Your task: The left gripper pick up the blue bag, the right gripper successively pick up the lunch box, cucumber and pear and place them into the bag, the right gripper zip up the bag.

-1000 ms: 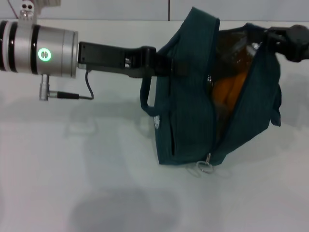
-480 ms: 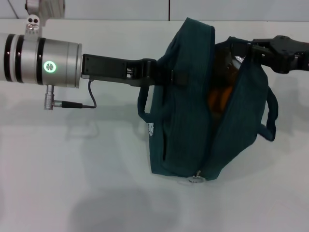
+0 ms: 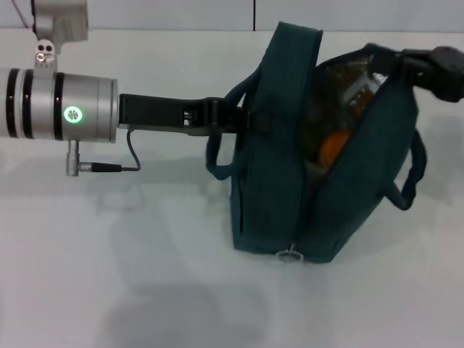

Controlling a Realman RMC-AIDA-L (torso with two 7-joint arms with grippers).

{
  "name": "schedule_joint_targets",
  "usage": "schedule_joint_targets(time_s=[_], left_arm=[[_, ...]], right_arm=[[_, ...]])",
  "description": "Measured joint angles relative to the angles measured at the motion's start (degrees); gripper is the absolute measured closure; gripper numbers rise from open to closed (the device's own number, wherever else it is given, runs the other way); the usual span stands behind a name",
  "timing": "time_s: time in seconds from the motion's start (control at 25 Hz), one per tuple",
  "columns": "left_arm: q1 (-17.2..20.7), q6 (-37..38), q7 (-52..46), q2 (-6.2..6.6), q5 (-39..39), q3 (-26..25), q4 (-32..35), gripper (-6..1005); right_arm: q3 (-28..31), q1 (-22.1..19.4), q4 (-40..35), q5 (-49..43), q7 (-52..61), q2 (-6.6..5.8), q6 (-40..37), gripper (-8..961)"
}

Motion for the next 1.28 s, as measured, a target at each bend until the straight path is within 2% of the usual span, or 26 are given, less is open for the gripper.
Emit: schedule_joint_targets(time_s=[0.2, 0.44, 0.8, 1.04, 1.16, 1.28], left_arm=[[0.1, -0.2, 0.8, -0.13, -0.2, -1.4, 0.0, 934], [-0.2, -2.1, 1.4, -0.40, 0.1, -2.7, 0.0, 931], [-0.3, -3.7, 2.0, -0.44, 0.6, -2.7, 0.0, 926], [-0.1, -4.0, 2.4, -0.43, 0.8, -2.9, 0.0, 923], [0.1, -4.6, 2.8, -0.43, 0.9, -2.9, 0.0, 921], [0.1, -4.8, 2.9, -0.44, 0.9, -2.9, 0.0, 919]], right_arm=[[1.1, -1.0, -1.4, 0.1, 0.8, -0.31, 0.0, 927], [0.7, -0.6, -0.2, -1.0, 0.9, -0.54, 3.9, 926], [-0.1, -0.5, -0.8, -1.2, -0.6, 1.54, 6.1, 922], [2.1, -2.1, -2.7, 0.2, -2.7, 1.56, 4.2, 919], [5.1, -4.8, -3.5, 3.1, -6.4, 1.44, 1.5, 802], [6.3, -7.3, -3.7, 6.1, -11.3, 0.90, -4.7, 684]])
